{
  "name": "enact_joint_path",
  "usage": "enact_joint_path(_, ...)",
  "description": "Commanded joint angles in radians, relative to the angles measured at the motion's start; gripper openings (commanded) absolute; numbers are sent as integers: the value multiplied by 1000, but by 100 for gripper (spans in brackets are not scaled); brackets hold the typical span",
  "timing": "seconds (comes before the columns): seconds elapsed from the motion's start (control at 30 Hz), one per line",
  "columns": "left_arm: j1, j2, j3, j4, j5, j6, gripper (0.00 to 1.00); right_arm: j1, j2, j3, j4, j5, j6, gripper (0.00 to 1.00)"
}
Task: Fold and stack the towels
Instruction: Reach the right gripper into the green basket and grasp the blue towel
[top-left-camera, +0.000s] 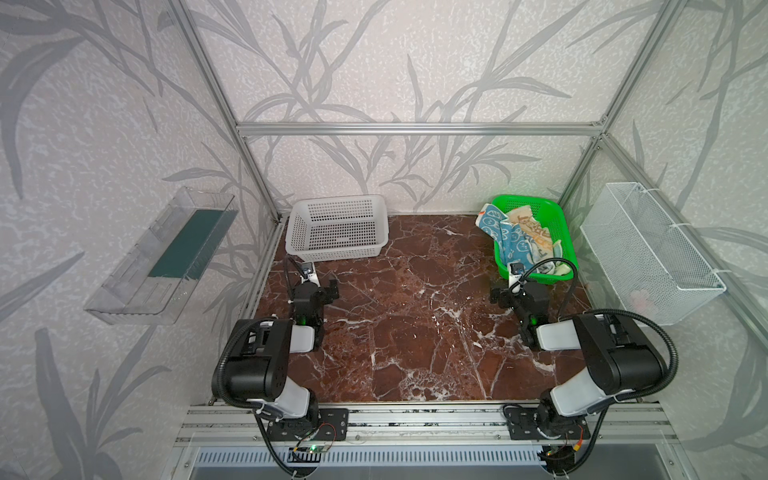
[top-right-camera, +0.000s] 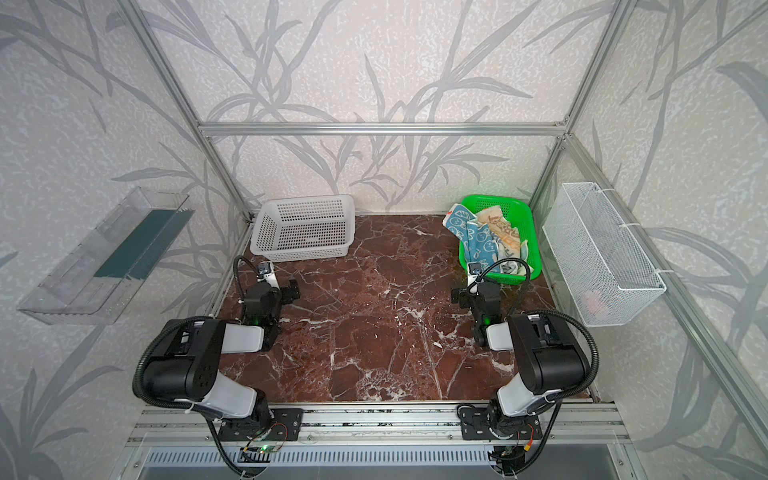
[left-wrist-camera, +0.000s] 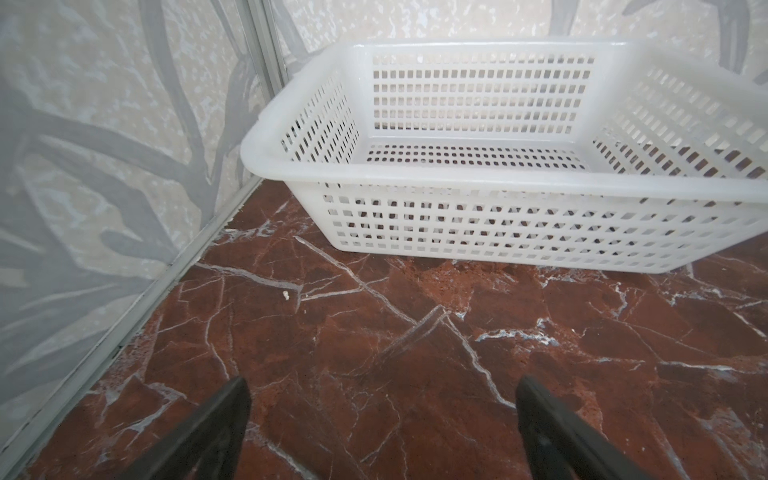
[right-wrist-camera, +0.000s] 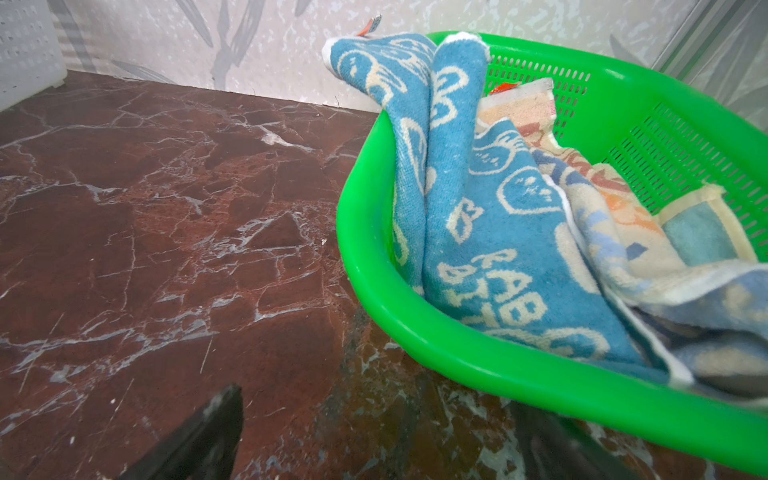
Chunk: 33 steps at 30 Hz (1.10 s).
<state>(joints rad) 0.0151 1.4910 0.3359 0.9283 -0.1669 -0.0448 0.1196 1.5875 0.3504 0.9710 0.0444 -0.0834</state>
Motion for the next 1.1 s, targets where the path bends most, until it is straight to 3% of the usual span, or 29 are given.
enact_joint_path(0.0,1,-124,-9,-77,-29,-11,99,27,-44,-16,54,14,-42,99)
enact_joint_path(0.1,-1,-230,38,-274,11,-34,99,55,-104,-12,-9,64,-59,99)
enact_joint_path(0.2,-10,-313,89,-445,21,-98,99,94,-182,37,-178,82,-83,99)
enact_joint_path(0.37,-64,-415,89,-499,41,-163,99,165,-303,93,-384,124,-88,99)
enact_joint_path(0.5,-133,-455,120,-573,93,-208,99,191,-377,209,-624,203,0,99)
enact_joint_path(0.73,-258,-431,225,-733,130,-256,99,189,-251,635,-1127,532,116,100)
enact_joint_path(0.93,-296,-407,314,-812,243,-293,99,173,-120,814,-1180,562,147,97)
enact_joint_path(1.07,-325,-399,359,-865,278,-303,99,119,-37,894,-1180,487,227,89)
